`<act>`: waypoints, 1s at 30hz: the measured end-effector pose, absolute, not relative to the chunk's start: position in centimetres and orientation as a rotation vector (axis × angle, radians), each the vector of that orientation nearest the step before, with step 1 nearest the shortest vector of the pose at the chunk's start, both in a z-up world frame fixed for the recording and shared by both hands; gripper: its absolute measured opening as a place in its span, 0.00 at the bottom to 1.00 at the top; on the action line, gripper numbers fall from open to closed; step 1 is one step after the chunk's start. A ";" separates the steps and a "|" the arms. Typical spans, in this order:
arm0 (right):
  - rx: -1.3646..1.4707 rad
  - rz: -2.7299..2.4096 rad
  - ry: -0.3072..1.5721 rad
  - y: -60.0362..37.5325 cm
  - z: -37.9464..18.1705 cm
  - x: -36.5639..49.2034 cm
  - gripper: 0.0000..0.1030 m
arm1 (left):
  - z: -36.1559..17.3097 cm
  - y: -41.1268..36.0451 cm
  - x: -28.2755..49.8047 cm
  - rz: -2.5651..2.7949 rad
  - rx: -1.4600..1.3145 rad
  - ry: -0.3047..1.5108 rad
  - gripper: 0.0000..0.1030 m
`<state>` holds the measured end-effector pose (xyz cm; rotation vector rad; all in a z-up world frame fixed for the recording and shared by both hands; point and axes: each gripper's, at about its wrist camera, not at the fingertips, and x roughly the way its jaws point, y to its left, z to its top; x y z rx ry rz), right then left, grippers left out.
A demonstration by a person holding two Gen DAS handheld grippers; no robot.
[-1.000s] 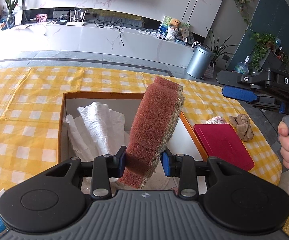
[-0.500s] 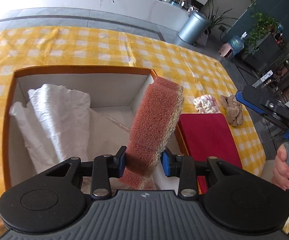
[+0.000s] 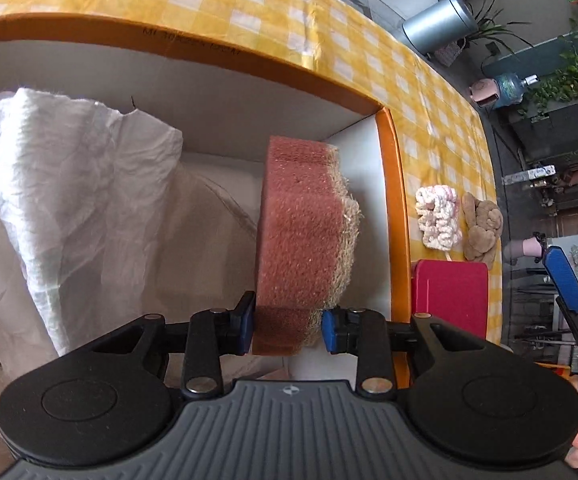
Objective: Organize soft objects
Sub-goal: 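Lower the sponge into the white box and open the left gripper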
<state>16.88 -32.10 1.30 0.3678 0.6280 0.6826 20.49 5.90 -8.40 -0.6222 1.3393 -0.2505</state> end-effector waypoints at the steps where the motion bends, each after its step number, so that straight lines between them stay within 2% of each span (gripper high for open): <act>1: 0.361 0.684 0.628 -32.0 1.3 16.9 0.59 | -8.6 5.9 20.7 -0.278 -0.612 1.359 0.36; 5: 0.337 0.693 0.625 -31.6 1.4 16.8 0.59 | -9.5 5.8 21.2 -0.253 -0.601 1.442 0.37; 7: 0.326 0.701 0.627 -31.5 1.4 16.8 0.59 | -9.3 5.3 20.9 -0.224 -0.536 1.433 0.45; 9: 0.317 0.703 0.626 -31.3 1.5 16.7 0.59 | -8.1 4.4 20.1 -0.173 -0.387 1.381 0.65; 10: 0.316 0.703 0.628 -31.2 1.4 16.7 0.59 | -7.6 4.0 19.7 -0.149 -0.318 1.352 0.69; 14: 0.302 0.708 0.637 -30.8 1.2 16.8 0.59 | -5.0 2.7 17.9 -0.065 -0.069 1.225 0.72; 20: 0.277 0.716 0.643 -30.2 1.2 16.6 0.59 | -1.2 3.6 16.1 0.048 -0.009 1.062 0.73; 21: 0.276 0.717 0.644 -30.1 1.2 16.6 0.59 | -0.8 3.7 15.8 0.056 -0.003 1.041 0.69; 22: 0.275 0.718 0.645 -30.0 1.2 16.6 0.59 | -0.5 3.6 15.6 0.045 0.009 1.023 0.53; 23: 0.275 0.718 0.646 -30.0 1.1 16.6 0.59 | -0.2 3.4 15.6 0.015 0.037 1.009 0.42; 24: 0.274 0.718 0.649 -29.9 1.1 16.6 0.59 | -0.2 3.2 15.6 -0.008 0.067 1.010 0.26; 26: 0.271 0.720 0.653 -29.8 1.0 16.6 0.59 | -0.7 2.7 15.9 -0.030 0.098 1.026 0.15; 27: 0.270 0.721 0.655 -29.7 1.0 16.7 0.59 | -1.1 2.6 16.2 -0.031 0.104 1.039 0.05; 30: 0.263 0.729 0.655 -29.5 1.0 16.5 0.59 | -2.3 2.0 16.5 -0.048 0.111 1.069 0.02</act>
